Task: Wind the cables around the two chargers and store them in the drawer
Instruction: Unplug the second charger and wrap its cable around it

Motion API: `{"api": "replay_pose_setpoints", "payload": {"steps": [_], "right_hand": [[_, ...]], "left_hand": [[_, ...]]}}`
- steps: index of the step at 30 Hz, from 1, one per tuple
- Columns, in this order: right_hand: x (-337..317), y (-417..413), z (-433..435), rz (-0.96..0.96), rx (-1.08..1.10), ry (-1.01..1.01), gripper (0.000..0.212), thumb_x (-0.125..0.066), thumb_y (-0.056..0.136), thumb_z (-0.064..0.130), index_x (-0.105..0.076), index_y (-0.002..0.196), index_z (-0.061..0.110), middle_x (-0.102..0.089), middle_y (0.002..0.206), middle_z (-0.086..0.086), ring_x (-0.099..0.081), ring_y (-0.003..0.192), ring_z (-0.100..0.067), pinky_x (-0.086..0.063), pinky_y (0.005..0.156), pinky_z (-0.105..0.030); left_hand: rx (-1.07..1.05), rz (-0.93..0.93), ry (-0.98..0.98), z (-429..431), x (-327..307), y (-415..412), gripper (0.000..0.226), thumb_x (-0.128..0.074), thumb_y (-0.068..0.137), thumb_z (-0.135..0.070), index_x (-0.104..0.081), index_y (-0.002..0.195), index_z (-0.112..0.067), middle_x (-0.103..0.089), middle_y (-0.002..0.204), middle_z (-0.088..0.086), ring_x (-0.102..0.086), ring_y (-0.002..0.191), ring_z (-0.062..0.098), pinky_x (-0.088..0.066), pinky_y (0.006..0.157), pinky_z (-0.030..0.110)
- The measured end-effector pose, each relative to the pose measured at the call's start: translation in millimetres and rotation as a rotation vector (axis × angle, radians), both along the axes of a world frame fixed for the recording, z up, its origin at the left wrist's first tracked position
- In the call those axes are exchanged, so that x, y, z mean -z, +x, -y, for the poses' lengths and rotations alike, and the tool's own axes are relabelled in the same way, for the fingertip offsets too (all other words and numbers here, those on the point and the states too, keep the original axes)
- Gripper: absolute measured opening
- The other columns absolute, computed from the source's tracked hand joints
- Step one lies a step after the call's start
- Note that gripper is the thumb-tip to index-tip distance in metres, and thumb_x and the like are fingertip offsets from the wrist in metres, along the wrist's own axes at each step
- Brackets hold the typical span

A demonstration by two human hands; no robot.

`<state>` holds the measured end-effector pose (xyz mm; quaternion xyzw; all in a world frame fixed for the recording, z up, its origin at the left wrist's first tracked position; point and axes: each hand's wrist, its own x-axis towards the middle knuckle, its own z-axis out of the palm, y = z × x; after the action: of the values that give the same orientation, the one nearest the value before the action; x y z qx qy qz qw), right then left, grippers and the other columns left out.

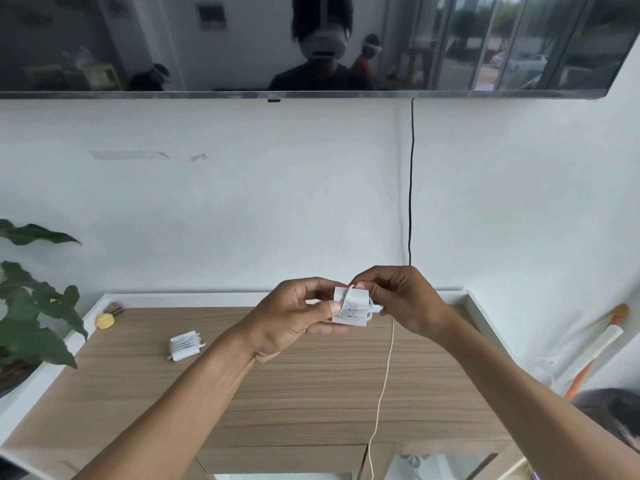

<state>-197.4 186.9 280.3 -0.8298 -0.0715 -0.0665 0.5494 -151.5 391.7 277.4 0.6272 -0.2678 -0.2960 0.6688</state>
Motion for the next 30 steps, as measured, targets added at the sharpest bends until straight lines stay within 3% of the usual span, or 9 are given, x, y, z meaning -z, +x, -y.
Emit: {"api": "replay_pose_setpoints", "payload": {"steps": [4,7,11,15,17,20,22,25,30], "right_hand": [[6.2,0.9,-7.1,0.009,0.016,0.057,0.028,-0.057,0.094,0.012,-0.072,0.079,0.03,-0.071,0.077,0.008,-0.054,0.063,-0.006,-0.042,0.051,-0.021],[8.2,1.7,-9.6,0.01,0.001,0.146,0.035,-0.056,0.094,0.008,-0.073,0.075,0.032,-0.067,0.076,-0.011,-0.046,0.061,-0.018,-0.036,0.046,-0.02],[20.2,3.2,-9.0,-0.073,0.0,0.121,0.041,-0.043,0.088,-0.013,-0.07,0.073,0.014,-0.053,0.054,0.003,-0.036,0.05,-0.016,-0.031,0.045,-0.022],[43.6,-6.2,-21.6,-0.02,0.086,0.044,0.041,-0.055,0.095,0.016,-0.057,0.055,0.018,-0.049,0.047,0.006,-0.037,0.042,-0.011,-0.03,0.045,-0.023],[50.4,-11.9,-33.8,0.079,0.155,-0.058,0.042,-0.057,0.094,0.027,-0.054,0.053,0.024,-0.048,0.044,0.008,-0.038,0.041,-0.007,-0.031,0.046,-0.02],[52.4,-16.3,-45.7,0.231,0.198,-0.27,0.036,-0.054,0.096,0.024,-0.052,0.06,0.025,-0.05,0.046,0.003,-0.042,0.043,-0.012,-0.033,0.046,-0.021],[50.3,-16.6,-42.5,0.234,0.204,-0.401,0.03,-0.051,0.097,0.026,-0.055,0.067,0.018,-0.044,0.047,0.0,-0.037,0.045,-0.02,-0.034,0.048,-0.032],[43.3,-19.8,-37.3,0.18,0.17,-0.611,0.027,-0.048,0.097,0.028,-0.049,0.07,0.023,-0.037,0.049,0.008,-0.036,0.052,-0.021,-0.034,0.051,-0.033],[13.8,-26.8,-33.2,0.119,0.12,-0.812,0.023,-0.045,0.094,0.03,-0.057,0.078,0.019,-0.052,0.065,0.001,-0.053,0.065,-0.029,-0.046,0.059,-0.035]], "left_hand": [[0.009,-0.066,-0.035,-2.9,2.6,-3.5,0.036,-0.062,0.087,-0.007,-0.057,0.121,0.006,-0.056,0.127,0.031,-0.065,0.111,0.036,-0.055,0.092,0.044],[0.008,-0.072,-0.05,-3.8,4.6,-6.8,0.038,-0.061,0.085,-0.01,-0.057,0.12,0.005,-0.059,0.126,0.027,-0.065,0.112,0.035,-0.054,0.093,0.045],[-0.08,-0.017,-0.059,-0.7,0.7,-7.9,0.033,-0.064,0.082,-0.014,-0.064,0.113,-0.002,-0.067,0.113,0.017,-0.067,0.106,0.028,-0.056,0.088,0.037],[-0.172,-0.056,-0.137,3.8,-2.1,-5.2,0.023,-0.06,0.09,-0.005,-0.064,0.112,0.001,-0.07,0.109,0.018,-0.068,0.098,0.025,-0.057,0.081,0.032],[-0.227,-0.097,-0.16,8.2,1.8,-3.8,0.028,-0.056,0.091,-0.004,-0.061,0.116,0.007,-0.068,0.114,0.024,-0.067,0.103,0.033,-0.055,0.088,0.039],[-0.368,-0.065,-0.114,13.1,8.5,-1.4,0.022,-0.061,0.09,-0.003,-0.065,0.11,0.004,-0.067,0.112,0.029,-0.065,0.098,0.033,-0.055,0.088,0.038],[-0.436,0.003,-0.049,13.2,12.5,1.2,0.012,-0.065,0.088,-0.004,-0.07,0.098,-0.007,-0.07,0.104,0.023,-0.064,0.093,0.026,-0.056,0.084,0.034],[-0.463,0.039,-0.025,12.6,18.3,2.0,0.012,-0.066,0.087,-0.003,-0.069,0.093,-0.012,-0.069,0.096,0.012,-0.065,0.091,0.022,-0.056,0.086,0.035],[-0.443,0.289,0.105,9.3,23.6,2.1,0.017,-0.068,0.087,-0.01,-0.067,0.096,-0.024,-0.068,0.088,-0.004,-0.066,0.086,0.011,-0.055,0.087,0.03]]}}
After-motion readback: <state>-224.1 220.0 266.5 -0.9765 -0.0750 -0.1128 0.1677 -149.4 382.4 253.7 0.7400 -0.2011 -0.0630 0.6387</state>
